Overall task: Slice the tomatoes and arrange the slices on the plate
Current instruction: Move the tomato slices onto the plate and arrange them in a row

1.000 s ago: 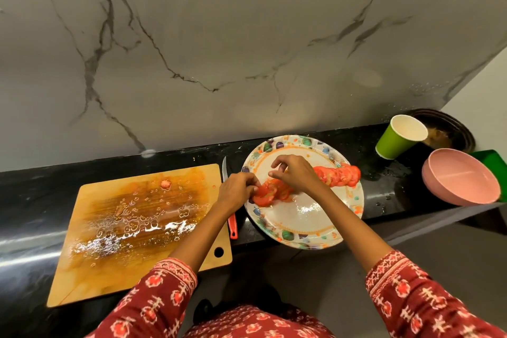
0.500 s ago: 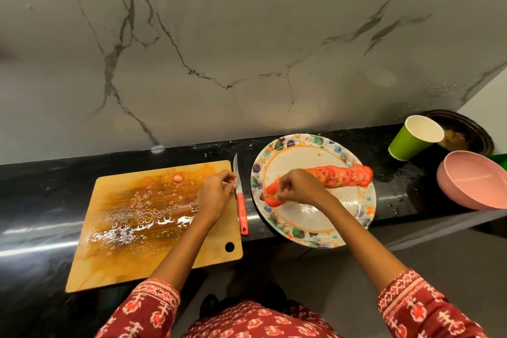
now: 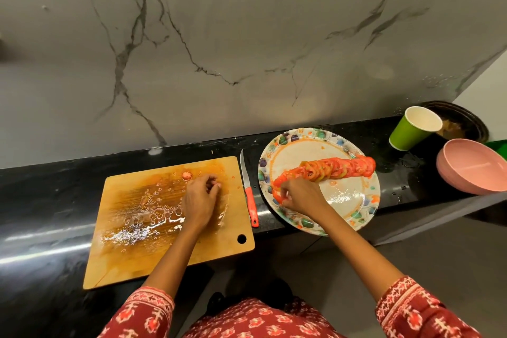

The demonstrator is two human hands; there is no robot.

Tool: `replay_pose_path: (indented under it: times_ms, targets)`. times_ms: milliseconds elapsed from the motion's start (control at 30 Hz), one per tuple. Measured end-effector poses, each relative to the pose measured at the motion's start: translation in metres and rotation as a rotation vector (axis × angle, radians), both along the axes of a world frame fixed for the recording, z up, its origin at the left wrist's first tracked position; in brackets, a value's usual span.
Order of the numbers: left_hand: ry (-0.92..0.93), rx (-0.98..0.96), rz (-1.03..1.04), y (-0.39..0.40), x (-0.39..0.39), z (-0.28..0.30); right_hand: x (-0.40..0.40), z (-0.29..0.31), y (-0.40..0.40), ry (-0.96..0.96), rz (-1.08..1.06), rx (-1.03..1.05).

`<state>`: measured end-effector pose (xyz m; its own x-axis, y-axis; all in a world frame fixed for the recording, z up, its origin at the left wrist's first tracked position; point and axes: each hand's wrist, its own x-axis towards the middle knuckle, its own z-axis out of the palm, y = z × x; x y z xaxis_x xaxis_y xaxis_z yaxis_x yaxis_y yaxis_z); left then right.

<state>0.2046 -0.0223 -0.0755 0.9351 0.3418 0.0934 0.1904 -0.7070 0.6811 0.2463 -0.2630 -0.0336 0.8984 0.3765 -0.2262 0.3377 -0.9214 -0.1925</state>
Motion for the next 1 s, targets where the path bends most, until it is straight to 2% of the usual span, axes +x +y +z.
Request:
replay_pose_path:
  times_ms: [133,233,433,633,800,1000]
  targets:
    - [-0.019,0.029,0.173,0.024,0.005,0.008,-0.004,0.001,0.001,0.061,-0.065,-0.01]
    - [0.044,0.032,0.223,0.038,0.01,0.013,-0.006,0.003,0.004,0.102,-0.083,-0.034]
    - [0.157,0.025,0.152,0.054,0.006,0.011,-0.015,0.009,0.006,0.093,-0.123,0.003]
    - [0.163,0.025,0.102,0.062,0.014,0.009,-0.022,0.018,-0.002,-0.006,-0.209,0.222]
    - [0.213,0.039,0.104,0.061,0.024,0.011,-0.01,0.024,-0.004,0.083,-0.32,0.377]
    - [0.237,0.008,0.105,0.057,0.03,0.014,0.007,0.019,0.011,0.092,-0.37,0.384]
